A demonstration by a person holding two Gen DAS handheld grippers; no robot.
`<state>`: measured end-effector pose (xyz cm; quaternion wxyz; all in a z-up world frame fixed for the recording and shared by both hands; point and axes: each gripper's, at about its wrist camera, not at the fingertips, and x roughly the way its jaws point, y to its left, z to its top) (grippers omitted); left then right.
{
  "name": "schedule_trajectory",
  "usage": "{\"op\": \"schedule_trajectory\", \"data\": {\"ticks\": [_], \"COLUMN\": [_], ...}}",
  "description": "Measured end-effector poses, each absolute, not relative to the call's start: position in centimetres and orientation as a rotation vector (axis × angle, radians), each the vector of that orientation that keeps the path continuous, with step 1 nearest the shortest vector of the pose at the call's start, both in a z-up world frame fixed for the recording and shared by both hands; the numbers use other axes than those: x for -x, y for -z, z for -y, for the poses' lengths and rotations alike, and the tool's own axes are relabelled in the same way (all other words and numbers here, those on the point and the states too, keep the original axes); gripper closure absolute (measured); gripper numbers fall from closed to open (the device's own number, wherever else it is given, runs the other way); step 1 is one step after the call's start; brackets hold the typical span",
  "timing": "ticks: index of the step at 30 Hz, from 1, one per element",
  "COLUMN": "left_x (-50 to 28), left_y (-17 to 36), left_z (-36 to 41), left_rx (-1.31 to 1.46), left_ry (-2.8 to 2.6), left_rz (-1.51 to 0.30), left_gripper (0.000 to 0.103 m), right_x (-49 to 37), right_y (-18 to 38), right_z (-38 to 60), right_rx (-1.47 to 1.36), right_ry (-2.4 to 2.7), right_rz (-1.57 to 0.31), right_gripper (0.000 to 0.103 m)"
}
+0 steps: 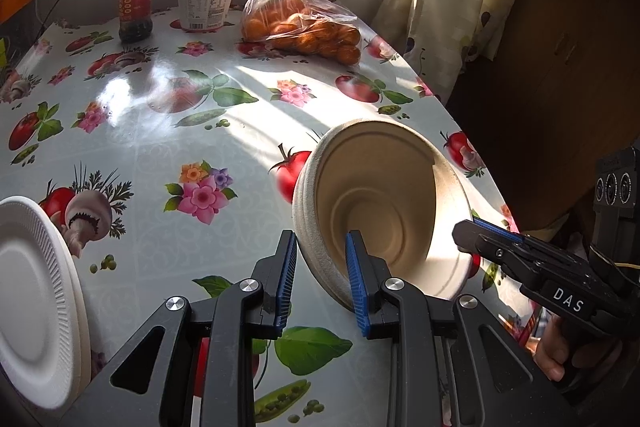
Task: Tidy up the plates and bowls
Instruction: 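Lift the nested bowls with the right gripper and carry them over the white plates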
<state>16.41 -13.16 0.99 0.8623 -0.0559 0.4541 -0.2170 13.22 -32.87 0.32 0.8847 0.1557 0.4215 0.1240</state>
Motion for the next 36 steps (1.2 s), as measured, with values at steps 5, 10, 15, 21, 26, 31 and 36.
{"op": "schedule_trajectory", "data": {"ticks": [5, 10, 15, 21, 26, 31, 36], "left_x": [-16.1, -16.0, -15.8, -15.5, -15.3, -15.1, -14.8], "left_y": [-1.4, -1.9, -2.4, -2.8, -3.2, -3.5, -4.0], "left_z": [12.7, 12.1, 11.2, 10.1, 9.0, 8.0, 6.7], "left_rx": [0.119, 0.124, 0.126, 0.133, 0.141, 0.151, 0.158], "left_ry": [0.445, 0.431, 0.409, 0.386, 0.363, 0.337, 0.311], "left_rz": [-0.945, -0.934, -0.922, -0.913, -0.901, -0.894, -0.878], "left_gripper": [0.077, 0.077, 0.077, 0.077, 0.077, 0.077, 0.077], "right_x": [-13.1, -13.2, -13.5, -13.8, -14.2, -14.5, -14.9], "right_y": [-0.7, -1.2, -1.6, -2.0, -2.2, -2.5, -2.8], "right_z": [32.3, 31.6, 30.7, 29.6, 28.6, 27.6, 26.5], "right_rx": [-0.318, -0.312, -0.301, -0.284, -0.268, -0.259, -0.249], "right_ry": [-0.267, -0.283, -0.307, -0.332, -0.357, -0.384, -0.415], "right_rz": [-0.869, -0.864, -0.858, -0.856, -0.860, -0.862, -0.861], "right_gripper": [0.084, 0.084, 0.084, 0.084, 0.084, 0.084, 0.084]}}
